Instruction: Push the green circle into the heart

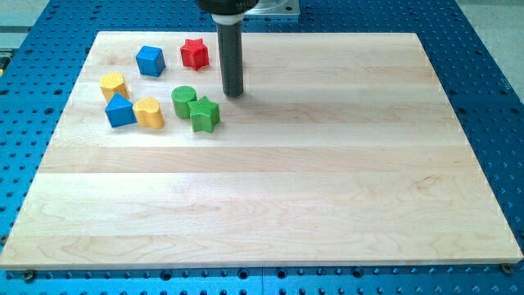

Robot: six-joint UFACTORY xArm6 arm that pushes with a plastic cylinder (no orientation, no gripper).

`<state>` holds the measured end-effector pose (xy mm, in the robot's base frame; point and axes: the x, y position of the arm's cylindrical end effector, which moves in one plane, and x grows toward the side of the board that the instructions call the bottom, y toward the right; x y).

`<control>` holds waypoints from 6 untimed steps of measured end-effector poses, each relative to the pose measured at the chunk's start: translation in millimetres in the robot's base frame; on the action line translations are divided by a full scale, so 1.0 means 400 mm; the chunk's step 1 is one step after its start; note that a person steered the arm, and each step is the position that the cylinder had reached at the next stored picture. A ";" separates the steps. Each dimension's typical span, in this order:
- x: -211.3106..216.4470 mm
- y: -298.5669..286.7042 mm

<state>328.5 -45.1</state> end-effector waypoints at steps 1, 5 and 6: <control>-0.013 -0.064; 0.111 -0.133; 0.133 -0.218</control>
